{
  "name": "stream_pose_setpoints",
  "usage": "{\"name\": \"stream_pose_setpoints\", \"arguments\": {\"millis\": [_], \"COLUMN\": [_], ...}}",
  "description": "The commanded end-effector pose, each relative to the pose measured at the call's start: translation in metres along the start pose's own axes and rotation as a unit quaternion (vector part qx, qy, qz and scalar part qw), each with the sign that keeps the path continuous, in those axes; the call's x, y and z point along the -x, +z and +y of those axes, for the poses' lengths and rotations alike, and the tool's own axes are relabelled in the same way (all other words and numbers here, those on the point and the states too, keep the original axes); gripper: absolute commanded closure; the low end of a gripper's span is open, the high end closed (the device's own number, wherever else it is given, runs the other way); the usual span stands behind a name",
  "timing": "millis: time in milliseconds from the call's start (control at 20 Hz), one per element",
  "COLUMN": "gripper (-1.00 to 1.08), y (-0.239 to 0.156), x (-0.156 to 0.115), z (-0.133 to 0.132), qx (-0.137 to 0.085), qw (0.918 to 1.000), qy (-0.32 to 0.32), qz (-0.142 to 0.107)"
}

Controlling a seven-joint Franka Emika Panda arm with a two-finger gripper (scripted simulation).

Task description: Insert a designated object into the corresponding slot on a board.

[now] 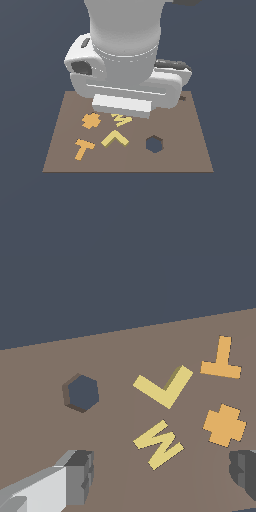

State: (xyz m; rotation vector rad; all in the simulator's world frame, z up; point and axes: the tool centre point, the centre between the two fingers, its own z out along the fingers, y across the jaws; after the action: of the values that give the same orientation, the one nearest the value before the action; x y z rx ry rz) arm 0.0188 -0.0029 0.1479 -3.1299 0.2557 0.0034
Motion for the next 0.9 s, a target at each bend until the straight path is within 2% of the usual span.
{"name": "stream_pose_setpoints", "arguments": {"millis": [0,250,550,850], "gripper": [-0.92,-0.92,-0.92,-0.92], "y": [0.011,0.039,0.069,0.088], "x": [-0.006,-0.022,-0.039,-0.049], "z": [0.001,0.007,0.016,0.023], "qx": [0.000,0.001,0.001,0.001], "qw": [0.9995,0.9936,0.9800,0.9667], "qy": [0.032,0.113,0.199,0.256], "qz": [0.000,0.001,0.001,0.001]}}
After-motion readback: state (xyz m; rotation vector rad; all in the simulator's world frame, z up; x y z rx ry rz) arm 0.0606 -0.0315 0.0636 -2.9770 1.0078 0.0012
